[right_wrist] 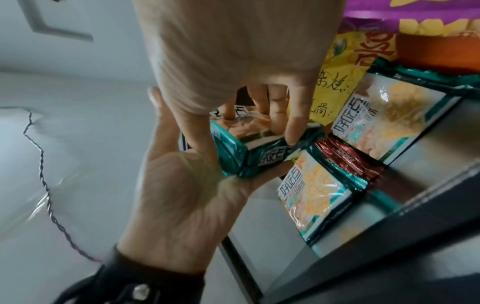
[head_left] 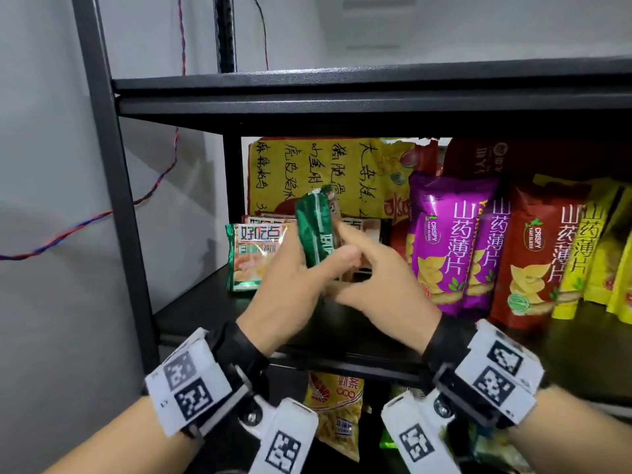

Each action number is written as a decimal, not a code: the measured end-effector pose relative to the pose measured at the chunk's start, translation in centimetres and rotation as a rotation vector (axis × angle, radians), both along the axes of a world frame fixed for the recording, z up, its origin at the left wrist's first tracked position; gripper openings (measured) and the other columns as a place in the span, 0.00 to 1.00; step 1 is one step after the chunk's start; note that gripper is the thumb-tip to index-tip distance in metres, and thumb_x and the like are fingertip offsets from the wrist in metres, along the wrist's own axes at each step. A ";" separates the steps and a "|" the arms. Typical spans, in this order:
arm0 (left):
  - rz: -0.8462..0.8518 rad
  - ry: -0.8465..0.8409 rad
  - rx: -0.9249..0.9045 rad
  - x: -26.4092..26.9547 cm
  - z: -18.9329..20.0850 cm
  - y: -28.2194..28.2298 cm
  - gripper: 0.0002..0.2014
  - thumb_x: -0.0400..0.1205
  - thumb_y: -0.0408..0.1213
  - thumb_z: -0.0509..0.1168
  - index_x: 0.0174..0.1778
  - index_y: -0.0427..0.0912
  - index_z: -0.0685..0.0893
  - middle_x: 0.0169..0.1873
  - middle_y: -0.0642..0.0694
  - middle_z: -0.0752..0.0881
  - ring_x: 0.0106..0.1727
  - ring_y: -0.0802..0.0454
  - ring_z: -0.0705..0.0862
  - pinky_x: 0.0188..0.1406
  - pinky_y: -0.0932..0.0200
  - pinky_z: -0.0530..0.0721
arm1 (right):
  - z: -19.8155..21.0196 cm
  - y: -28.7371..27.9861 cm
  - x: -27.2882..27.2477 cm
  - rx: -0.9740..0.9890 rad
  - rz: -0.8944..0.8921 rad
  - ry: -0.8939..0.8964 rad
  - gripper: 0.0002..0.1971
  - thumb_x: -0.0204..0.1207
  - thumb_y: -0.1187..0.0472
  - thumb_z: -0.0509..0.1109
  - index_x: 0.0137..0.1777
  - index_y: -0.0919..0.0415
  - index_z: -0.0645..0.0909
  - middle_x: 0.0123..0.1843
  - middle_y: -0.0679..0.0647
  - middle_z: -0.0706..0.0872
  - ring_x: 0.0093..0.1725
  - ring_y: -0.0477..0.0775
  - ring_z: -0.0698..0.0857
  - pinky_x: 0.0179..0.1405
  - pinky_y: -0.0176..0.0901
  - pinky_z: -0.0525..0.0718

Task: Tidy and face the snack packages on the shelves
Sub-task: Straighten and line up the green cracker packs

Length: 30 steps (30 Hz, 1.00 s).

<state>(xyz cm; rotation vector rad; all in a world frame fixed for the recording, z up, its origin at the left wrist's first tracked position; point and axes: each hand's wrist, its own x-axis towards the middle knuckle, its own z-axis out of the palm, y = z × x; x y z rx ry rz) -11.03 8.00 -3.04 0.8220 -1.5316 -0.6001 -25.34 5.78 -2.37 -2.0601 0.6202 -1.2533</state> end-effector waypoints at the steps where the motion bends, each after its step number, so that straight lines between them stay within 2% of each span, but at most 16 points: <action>1: 0.032 0.057 -0.012 0.0 0.1 -0.2 0.33 0.71 0.55 0.74 0.71 0.48 0.77 0.60 0.48 0.89 0.62 0.49 0.88 0.66 0.40 0.85 | -0.2 -0.1 0.1 -0.028 -0.022 0.061 0.36 0.70 0.70 0.79 0.75 0.42 0.76 0.82 0.46 0.73 0.80 0.37 0.70 0.78 0.38 0.73; 3: 0.097 0.148 -0.020 0.4 0.2 -1.0 0.29 0.74 0.45 0.77 0.69 0.41 0.79 0.58 0.43 0.90 0.59 0.43 0.90 0.63 0.34 0.86 | -0.3 -0.5 0.0 -0.047 -0.028 0.153 0.33 0.73 0.71 0.74 0.67 0.32 0.78 0.85 0.41 0.64 0.82 0.32 0.60 0.78 0.27 0.65; 5: 0.120 0.238 -0.008 1.1 0.0 -1.9 0.18 0.80 0.33 0.73 0.65 0.36 0.82 0.57 0.39 0.91 0.58 0.40 0.90 0.62 0.33 0.86 | -0.2 -1.0 -0.2 -0.029 -0.025 0.197 0.31 0.74 0.75 0.71 0.69 0.39 0.80 0.81 0.37 0.67 0.77 0.26 0.65 0.68 0.14 0.64; 8: 0.081 0.398 0.074 3.1 -0.4 -3.1 0.11 0.84 0.24 0.66 0.61 0.36 0.85 0.53 0.38 0.93 0.53 0.41 0.93 0.53 0.42 0.91 | 0.0 -1.9 -1.0 -0.058 -0.191 -0.015 0.25 0.75 0.76 0.71 0.64 0.47 0.85 0.65 0.37 0.82 0.59 0.25 0.79 0.60 0.23 0.78; 9: 0.027 0.434 0.102 3.7 -0.6 -3.3 0.11 0.84 0.25 0.65 0.61 0.35 0.85 0.53 0.39 0.93 0.51 0.42 0.93 0.47 0.46 0.92 | 0.1 -2.4 -1.4 -0.070 -0.281 -0.072 0.22 0.76 0.73 0.73 0.65 0.50 0.85 0.61 0.40 0.84 0.54 0.27 0.81 0.55 0.25 0.79; 10: -0.030 0.453 0.123 4.3 -0.6 -3.5 0.12 0.85 0.27 0.65 0.63 0.35 0.84 0.54 0.38 0.93 0.51 0.43 0.93 0.44 0.50 0.92 | 0.4 -2.8 -1.8 -0.046 -0.331 -0.086 0.21 0.76 0.67 0.75 0.69 0.52 0.82 0.62 0.43 0.84 0.55 0.31 0.82 0.55 0.26 0.78; 12: -0.113 0.430 0.127 5.0 -0.7 -3.4 0.13 0.84 0.32 0.67 0.64 0.37 0.85 0.56 0.37 0.92 0.53 0.42 0.93 0.45 0.52 0.91 | 0.7 -3.7 -2.5 0.190 -0.159 -0.089 0.27 0.74 0.59 0.77 0.73 0.59 0.78 0.66 0.49 0.85 0.62 0.44 0.85 0.60 0.35 0.82; 13: -0.131 0.394 0.107 5.2 -0.8 -3.3 0.12 0.83 0.33 0.68 0.63 0.39 0.86 0.57 0.37 0.92 0.53 0.42 0.93 0.45 0.52 0.91 | 0.8 -3.9 -2.6 0.330 -0.018 -0.091 0.26 0.72 0.57 0.76 0.70 0.61 0.80 0.64 0.52 0.89 0.61 0.49 0.88 0.57 0.38 0.86; 15: -0.139 0.324 0.050 5.4 -1.0 -3.3 0.10 0.82 0.32 0.68 0.59 0.43 0.88 0.56 0.38 0.92 0.49 0.45 0.94 0.38 0.59 0.90 | 0.6 -4.2 -2.6 0.423 0.148 -0.069 0.16 0.72 0.62 0.75 0.61 0.60 0.85 0.57 0.54 0.93 0.56 0.51 0.91 0.51 0.38 0.89; 17: -0.130 0.294 0.019 5.6 -1.2 -3.3 0.11 0.81 0.30 0.70 0.58 0.42 0.87 0.53 0.39 0.93 0.44 0.49 0.94 0.29 0.65 0.87 | 0.1 -4.5 -2.5 0.327 0.120 -0.014 0.14 0.72 0.72 0.75 0.55 0.56 0.87 0.54 0.52 0.94 0.55 0.50 0.92 0.50 0.37 0.89; 19: -0.102 0.268 -0.006 5.9 -1.5 -3.4 0.16 0.77 0.31 0.73 0.61 0.38 0.84 0.54 0.39 0.93 0.48 0.46 0.93 0.33 0.61 0.89 | -0.3 -4.8 -2.3 0.255 0.059 0.008 0.19 0.69 0.78 0.76 0.53 0.55 0.88 0.51 0.49 0.94 0.53 0.48 0.92 0.48 0.34 0.88; 21: -0.059 0.211 -0.033 6.5 -1.8 -3.5 0.18 0.74 0.36 0.77 0.60 0.42 0.85 0.53 0.40 0.93 0.50 0.43 0.93 0.38 0.55 0.90 | -0.5 -5.1 -2.1 0.261 0.050 0.001 0.20 0.67 0.80 0.77 0.53 0.56 0.88 0.51 0.50 0.94 0.53 0.48 0.92 0.48 0.35 0.88; 24: 0.034 0.080 -0.002 7.7 -2.0 -3.7 0.23 0.67 0.53 0.83 0.56 0.52 0.87 0.52 0.42 0.93 0.46 0.34 0.92 0.40 0.44 0.90 | -0.9 -5.1 -1.6 0.292 0.011 0.076 0.17 0.68 0.76 0.79 0.54 0.60 0.88 0.53 0.54 0.94 0.57 0.56 0.92 0.58 0.48 0.89; 26: 0.046 0.020 0.061 8.7 -2.3 -4.1 0.30 0.62 0.60 0.84 0.57 0.53 0.88 0.53 0.45 0.93 0.51 0.38 0.93 0.50 0.39 0.91 | -1.2 -4.8 -1.3 0.311 -0.037 0.139 0.15 0.68 0.72 0.81 0.56 0.68 0.88 0.54 0.60 0.93 0.58 0.62 0.91 0.64 0.58 0.86; 28: 0.043 -0.010 0.109 9.5 -2.6 -4.5 0.31 0.60 0.62 0.84 0.56 0.53 0.89 0.53 0.46 0.94 0.52 0.41 0.93 0.53 0.40 0.90 | -1.4 -4.5 -0.9 0.329 -0.067 0.184 0.18 0.68 0.69 0.82 0.57 0.74 0.86 0.55 0.66 0.92 0.58 0.66 0.90 0.65 0.64 0.84; 30: 0.044 -0.004 0.142 9.9 -3.0 -4.8 0.31 0.59 0.63 0.84 0.55 0.54 0.89 0.52 0.46 0.94 0.50 0.45 0.94 0.47 0.49 0.91 | -1.3 -4.5 -0.6 0.350 -0.070 0.243 0.20 0.68 0.69 0.82 0.58 0.76 0.84 0.56 0.70 0.90 0.59 0.70 0.88 0.65 0.67 0.83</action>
